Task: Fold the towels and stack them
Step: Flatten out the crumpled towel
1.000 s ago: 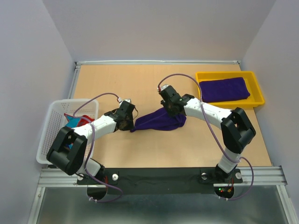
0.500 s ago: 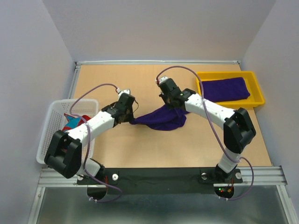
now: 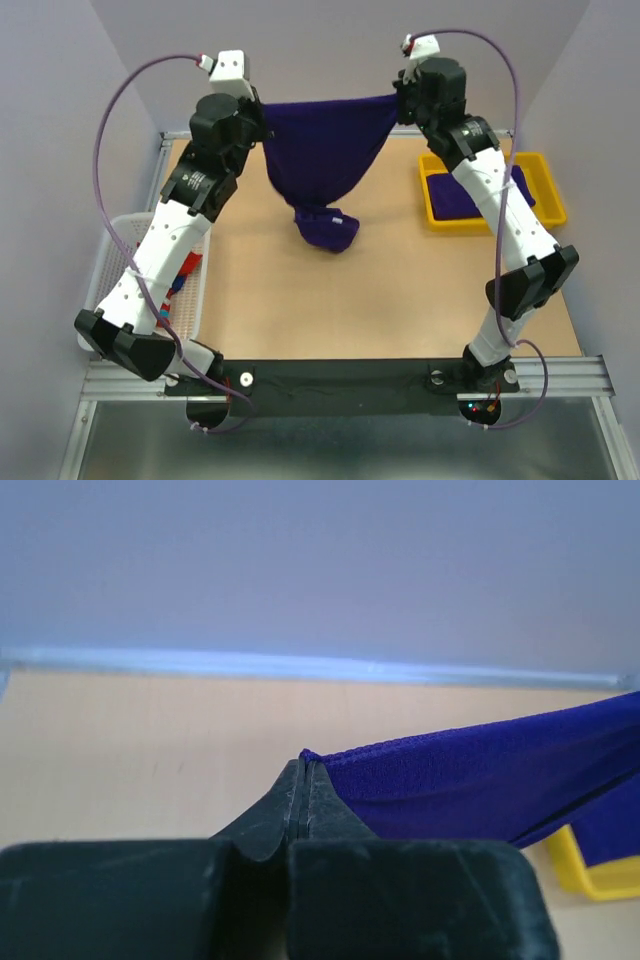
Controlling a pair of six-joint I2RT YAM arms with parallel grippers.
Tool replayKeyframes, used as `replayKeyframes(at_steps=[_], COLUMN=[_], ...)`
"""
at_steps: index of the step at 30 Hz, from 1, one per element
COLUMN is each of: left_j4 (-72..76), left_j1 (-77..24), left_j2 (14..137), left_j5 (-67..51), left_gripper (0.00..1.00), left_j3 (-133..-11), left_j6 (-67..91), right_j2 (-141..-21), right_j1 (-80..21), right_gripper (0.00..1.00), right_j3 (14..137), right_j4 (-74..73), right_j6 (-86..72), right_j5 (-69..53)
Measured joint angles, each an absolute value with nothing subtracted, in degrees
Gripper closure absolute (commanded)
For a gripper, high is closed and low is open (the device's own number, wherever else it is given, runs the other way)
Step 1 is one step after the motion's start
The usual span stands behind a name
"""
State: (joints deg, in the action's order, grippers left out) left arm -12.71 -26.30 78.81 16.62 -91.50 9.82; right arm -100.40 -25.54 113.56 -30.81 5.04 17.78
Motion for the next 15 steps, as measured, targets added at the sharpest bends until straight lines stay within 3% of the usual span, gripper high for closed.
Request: replayKeyframes(at_steps=[8, 15], left_j4=[-7.0, -7.3], left_j1=[-26.8, -27.1], left_j2=[78.5, 72.4], left_j5=[10.9, 5.8], left_gripper=[1.00, 1.00], left_j3=[-103.3, -102.5], left_j6=[-1.6, -6.9], right_j2=[-100.6, -95.4], right_j1=[-23.6, -23.6], right_gripper=[0.99, 1.00], right_j3=[128.7, 125.8], right_j4=[-28.6, -28.3], right_j6=[8.9, 11.3], right_j5=[11.6, 4.1])
